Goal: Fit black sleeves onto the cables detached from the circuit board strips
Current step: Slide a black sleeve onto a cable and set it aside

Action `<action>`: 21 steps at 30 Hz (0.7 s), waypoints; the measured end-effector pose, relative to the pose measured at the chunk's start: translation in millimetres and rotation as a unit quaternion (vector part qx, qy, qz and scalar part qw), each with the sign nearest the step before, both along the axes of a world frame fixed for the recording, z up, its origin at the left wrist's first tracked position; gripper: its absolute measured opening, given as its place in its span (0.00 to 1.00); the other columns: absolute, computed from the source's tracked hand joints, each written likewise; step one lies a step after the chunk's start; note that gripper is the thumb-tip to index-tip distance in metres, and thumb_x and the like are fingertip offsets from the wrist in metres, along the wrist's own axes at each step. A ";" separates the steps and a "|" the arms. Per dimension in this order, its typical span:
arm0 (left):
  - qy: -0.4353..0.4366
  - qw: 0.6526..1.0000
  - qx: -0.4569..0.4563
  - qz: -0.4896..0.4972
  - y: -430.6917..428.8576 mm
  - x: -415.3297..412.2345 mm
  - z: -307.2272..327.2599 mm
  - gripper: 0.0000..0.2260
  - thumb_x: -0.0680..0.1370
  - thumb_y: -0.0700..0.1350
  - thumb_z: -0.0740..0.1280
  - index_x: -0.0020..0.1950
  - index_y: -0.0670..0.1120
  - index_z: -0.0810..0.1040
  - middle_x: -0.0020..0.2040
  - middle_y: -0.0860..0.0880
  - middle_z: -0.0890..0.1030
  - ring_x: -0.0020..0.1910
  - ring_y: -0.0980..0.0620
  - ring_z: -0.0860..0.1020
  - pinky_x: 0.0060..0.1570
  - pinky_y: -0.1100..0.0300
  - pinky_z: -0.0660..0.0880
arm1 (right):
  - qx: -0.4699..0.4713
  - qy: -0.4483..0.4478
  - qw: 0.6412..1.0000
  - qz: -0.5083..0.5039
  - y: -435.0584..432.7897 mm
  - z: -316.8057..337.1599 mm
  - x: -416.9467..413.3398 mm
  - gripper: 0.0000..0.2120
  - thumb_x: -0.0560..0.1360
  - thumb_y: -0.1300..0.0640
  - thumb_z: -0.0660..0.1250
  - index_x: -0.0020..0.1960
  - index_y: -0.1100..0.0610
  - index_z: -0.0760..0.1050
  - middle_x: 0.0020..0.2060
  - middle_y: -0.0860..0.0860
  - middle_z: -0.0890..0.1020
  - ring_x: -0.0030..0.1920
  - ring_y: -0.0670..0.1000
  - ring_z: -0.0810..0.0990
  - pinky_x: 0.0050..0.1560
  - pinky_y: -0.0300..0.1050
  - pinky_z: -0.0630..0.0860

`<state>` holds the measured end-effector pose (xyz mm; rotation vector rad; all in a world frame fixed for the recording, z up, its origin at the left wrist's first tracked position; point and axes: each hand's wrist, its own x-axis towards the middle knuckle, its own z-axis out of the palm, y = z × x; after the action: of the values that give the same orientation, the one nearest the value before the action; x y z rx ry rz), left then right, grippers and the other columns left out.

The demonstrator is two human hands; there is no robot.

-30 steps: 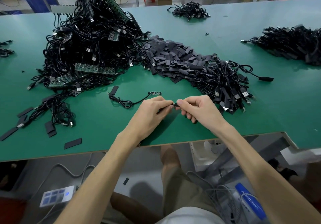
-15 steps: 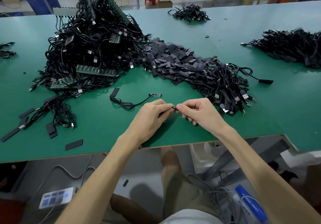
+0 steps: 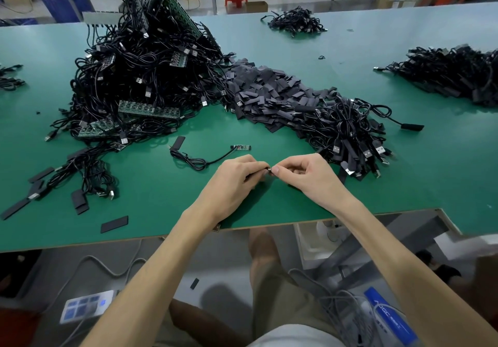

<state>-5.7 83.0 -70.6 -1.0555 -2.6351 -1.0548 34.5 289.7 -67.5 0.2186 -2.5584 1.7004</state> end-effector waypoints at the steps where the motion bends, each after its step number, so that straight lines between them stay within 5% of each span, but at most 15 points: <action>1: 0.001 1.000 -0.003 0.001 0.0 -0.1 -0.2 0.08 0.83 0.45 0.65 0.57 0.50 0.84 0.43 0.54 0.77 0.41 0.57 0.75 0.45 0.56 0.75 | 0.004 0.002 1.000 -0.002 0.1 0.0 0.1 0.07 0.80 0.54 0.71 0.47 0.53 0.87 0.26 0.43 0.73 0.29 0.44 0.63 0.30 0.37 0.58; 7: 0.015 1.000 -0.015 0.007 1.0 0.2 0.4 0.09 0.83 0.46 0.65 0.58 0.49 0.83 0.45 0.54 0.77 0.40 0.56 0.74 0.44 0.57 0.73 | 0.035 0.015 0.999 -0.011 -1.0 0.2 0.3 0.07 0.79 0.55 0.71 0.47 0.54 0.87 0.22 0.39 0.71 0.26 0.42 0.65 0.29 0.30 0.59; 11: 0.016 1.000 -0.017 0.012 1.5 1.2 1.5 0.09 0.83 0.46 0.64 0.58 0.50 0.83 0.45 0.53 0.78 0.42 0.54 0.75 0.45 0.54 0.75 | 0.036 0.000 0.999 -0.013 -0.9 0.3 -0.1 0.08 0.79 0.51 0.71 0.46 0.52 0.87 0.25 0.43 0.74 0.28 0.43 0.64 0.31 0.38 0.61; 15: 0.024 0.999 -0.001 0.025 1.8 2.1 2.4 0.09 0.83 0.46 0.66 0.59 0.48 0.84 0.44 0.53 0.79 0.41 0.54 0.76 0.45 0.53 0.76 | -0.037 -0.026 0.998 -0.039 -2.9 1.6 -0.8 0.08 0.79 0.51 0.72 0.46 0.53 0.85 0.33 0.50 0.84 0.29 0.43 0.74 0.34 0.35 0.72; 21: 0.026 0.999 -0.011 0.033 2.2 3.7 3.7 0.08 0.83 0.46 0.66 0.58 0.49 0.84 0.44 0.53 0.78 0.42 0.53 0.75 0.45 0.52 0.75 | -0.051 -0.034 0.997 -0.044 -2.3 -0.5 -2.1 0.07 0.76 0.53 0.76 0.46 0.57 0.85 0.34 0.50 0.85 0.34 0.43 0.80 0.38 0.32 0.73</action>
<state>-2.0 85.2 -66.9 -0.9794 -2.6269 -0.9753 32.4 287.4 -68.0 0.0437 -2.4788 1.8297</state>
